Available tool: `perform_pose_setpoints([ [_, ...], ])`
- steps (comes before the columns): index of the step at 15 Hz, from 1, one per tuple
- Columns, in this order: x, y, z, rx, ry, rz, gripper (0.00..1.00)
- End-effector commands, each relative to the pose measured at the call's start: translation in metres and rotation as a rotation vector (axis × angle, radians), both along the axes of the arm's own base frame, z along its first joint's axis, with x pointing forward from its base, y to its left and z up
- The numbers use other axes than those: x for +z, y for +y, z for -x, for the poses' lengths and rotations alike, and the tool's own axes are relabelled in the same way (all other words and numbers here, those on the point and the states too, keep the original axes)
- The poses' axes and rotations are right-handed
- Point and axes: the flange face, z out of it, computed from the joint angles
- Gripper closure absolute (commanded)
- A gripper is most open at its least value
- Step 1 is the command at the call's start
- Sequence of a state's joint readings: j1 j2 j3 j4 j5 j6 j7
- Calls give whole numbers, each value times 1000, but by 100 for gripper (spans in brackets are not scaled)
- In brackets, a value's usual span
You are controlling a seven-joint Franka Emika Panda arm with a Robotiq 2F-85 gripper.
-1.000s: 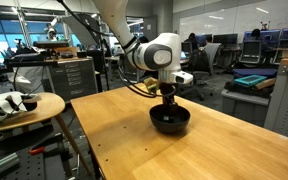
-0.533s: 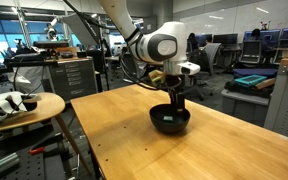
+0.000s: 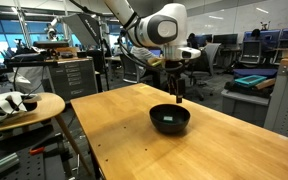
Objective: Place the green block in the black bowl
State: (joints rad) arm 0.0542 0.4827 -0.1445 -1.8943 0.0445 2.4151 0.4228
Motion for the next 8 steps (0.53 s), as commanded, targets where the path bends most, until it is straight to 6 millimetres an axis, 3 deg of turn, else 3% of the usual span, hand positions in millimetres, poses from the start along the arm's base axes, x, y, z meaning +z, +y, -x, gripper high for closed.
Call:
perform_pose_setpoints([
  [1,18,8,5,68,45,8,0],
  [2,5,4,2,29,24,4,0],
  [8,0,5,3,31,34,4,0],
])
